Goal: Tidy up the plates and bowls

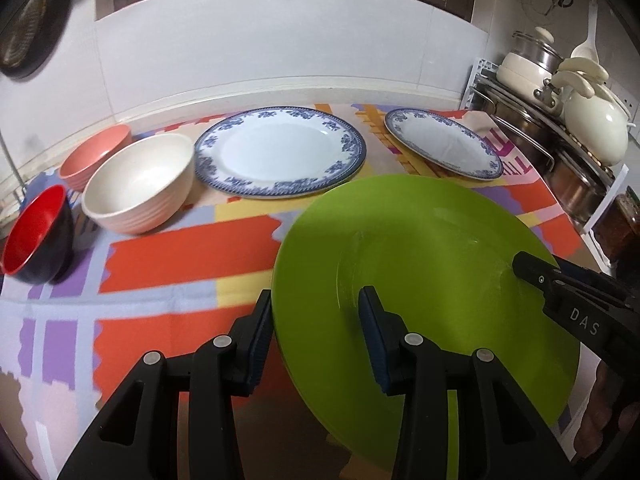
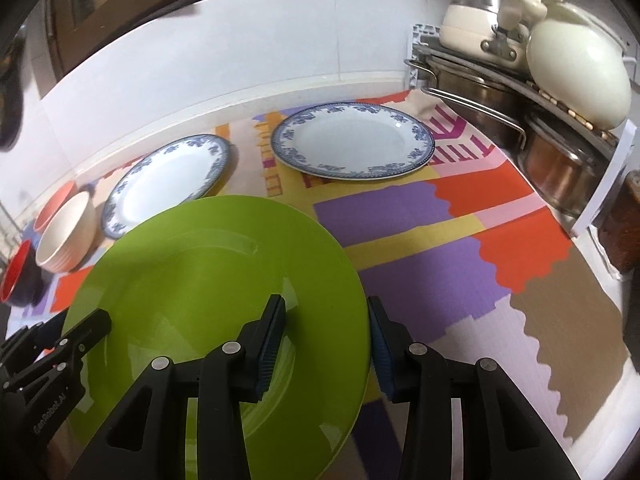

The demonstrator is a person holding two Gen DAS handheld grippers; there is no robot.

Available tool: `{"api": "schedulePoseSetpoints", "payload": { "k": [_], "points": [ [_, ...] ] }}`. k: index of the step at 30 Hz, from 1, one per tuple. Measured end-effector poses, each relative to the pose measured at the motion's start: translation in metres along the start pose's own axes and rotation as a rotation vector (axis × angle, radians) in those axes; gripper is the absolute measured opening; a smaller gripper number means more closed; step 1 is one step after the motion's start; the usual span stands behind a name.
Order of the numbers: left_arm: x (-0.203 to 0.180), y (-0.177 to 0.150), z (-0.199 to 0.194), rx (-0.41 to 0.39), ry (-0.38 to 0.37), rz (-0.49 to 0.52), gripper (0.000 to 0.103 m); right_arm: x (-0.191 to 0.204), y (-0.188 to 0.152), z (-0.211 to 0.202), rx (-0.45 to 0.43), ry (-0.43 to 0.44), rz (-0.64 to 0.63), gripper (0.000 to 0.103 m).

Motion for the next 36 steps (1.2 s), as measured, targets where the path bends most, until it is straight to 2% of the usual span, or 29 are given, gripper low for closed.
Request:
{"api": "schedulePoseSetpoints", "payload": {
  "k": [13, 24, 36],
  "points": [
    [0.005, -0.038, -0.019, 0.0, 0.023, -0.017, 0.042, 0.011, -0.035, -0.018, 0.021, 0.017, -0.036, 0.042],
    [-0.001, -0.056, -0.009, 0.023, 0.046, -0.015, 0.043, 0.007, -0.053, -0.011, 0.049, 0.02, -0.038, 0.042],
    [-0.009, -0.066, 0.0, 0.048, 0.088, 0.036, 0.043, 0.0, -0.061, -0.004, 0.055, -0.002, -0.044, 0.042]
  ]
}}
Point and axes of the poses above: each gripper's, at about its wrist camera, not at the fingertips, and z roughly the way its jaws point, x to its left, y to its top, the point moved 5 cm from there along z, roughly the way its jaws point, and after that the axes turned 7 degrees about x, right-handed, at the moved point
